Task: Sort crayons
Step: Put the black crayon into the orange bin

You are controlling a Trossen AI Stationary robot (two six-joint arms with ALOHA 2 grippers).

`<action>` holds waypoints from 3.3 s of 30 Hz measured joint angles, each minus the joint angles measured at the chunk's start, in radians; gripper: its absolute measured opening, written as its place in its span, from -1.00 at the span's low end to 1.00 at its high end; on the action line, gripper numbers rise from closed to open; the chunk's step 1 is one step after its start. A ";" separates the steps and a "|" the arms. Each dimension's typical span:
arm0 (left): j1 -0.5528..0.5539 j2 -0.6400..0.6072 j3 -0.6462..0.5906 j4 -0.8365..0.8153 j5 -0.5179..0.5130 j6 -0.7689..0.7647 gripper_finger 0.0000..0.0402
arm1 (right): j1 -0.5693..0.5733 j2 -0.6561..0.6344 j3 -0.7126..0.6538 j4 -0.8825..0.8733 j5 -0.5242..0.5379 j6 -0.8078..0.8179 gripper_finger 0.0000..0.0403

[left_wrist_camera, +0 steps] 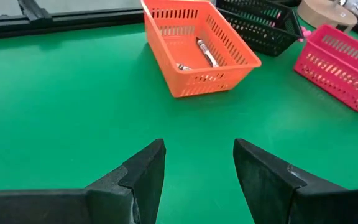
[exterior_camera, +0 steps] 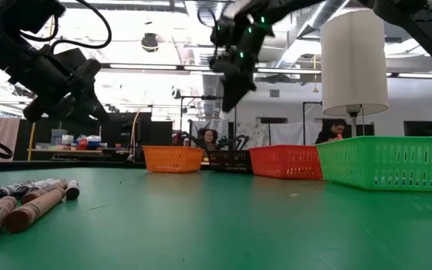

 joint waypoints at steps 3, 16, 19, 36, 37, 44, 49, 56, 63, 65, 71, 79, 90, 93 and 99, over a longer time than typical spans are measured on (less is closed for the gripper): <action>0.000 0.000 0.000 0.006 0.031 0.000 -0.10 | 0.057 0.000 0.057 -0.064 0.000 0.007 -0.67; 0.000 0.000 0.000 0.203 0.127 0.088 -0.10 | 0.471 0.001 0.119 -0.131 0.025 0.157 -0.67; 0.000 0.000 0.000 0.249 0.163 0.113 -0.10 | 0.589 0.008 0.119 -0.100 0.109 0.222 -0.67; -0.029 0.000 0.000 0.274 0.204 0.071 -0.10 | 1.023 0.084 0.119 0.282 0.548 0.409 -0.67; -0.029 0.000 0.000 0.274 0.203 0.069 -0.10 | 1.024 0.104 0.120 0.288 0.551 0.411 -0.67; -0.029 0.000 0.000 0.275 0.204 0.067 -0.10 | 0.972 0.235 0.117 0.295 0.444 0.464 -0.67; -0.029 0.000 0.000 0.274 0.192 0.067 -0.10 | 0.937 0.288 0.119 0.349 0.288 0.483 -0.67; -0.029 0.000 0.000 0.273 0.191 0.067 -0.10 | 0.893 0.303 0.119 0.357 0.215 0.548 -0.67; -0.029 0.000 0.000 0.269 0.190 0.067 -0.10 | 0.870 0.320 0.120 0.330 0.227 0.731 -0.67; -0.029 0.000 0.000 0.262 0.189 0.067 -0.10 | 0.867 0.336 0.120 0.330 0.224 0.749 -0.67; -0.029 0.000 0.000 0.248 0.192 0.067 -0.10 | 0.855 0.354 0.118 0.349 0.179 0.770 -0.67; -0.029 0.000 0.000 0.248 0.193 0.067 -0.10 | 0.854 0.354 0.119 0.336 0.161 0.796 -0.67; -0.029 0.000 0.000 0.246 0.246 0.067 -0.10 | 0.806 0.391 0.117 0.250 0.242 0.762 -0.67; -0.029 0.000 0.000 0.229 0.246 0.067 -0.10 | 0.809 0.401 0.118 0.267 0.208 0.759 -0.67; -0.029 0.000 0.000 0.218 0.246 0.052 -0.10 | 0.815 0.399 0.119 0.259 0.256 0.741 -0.67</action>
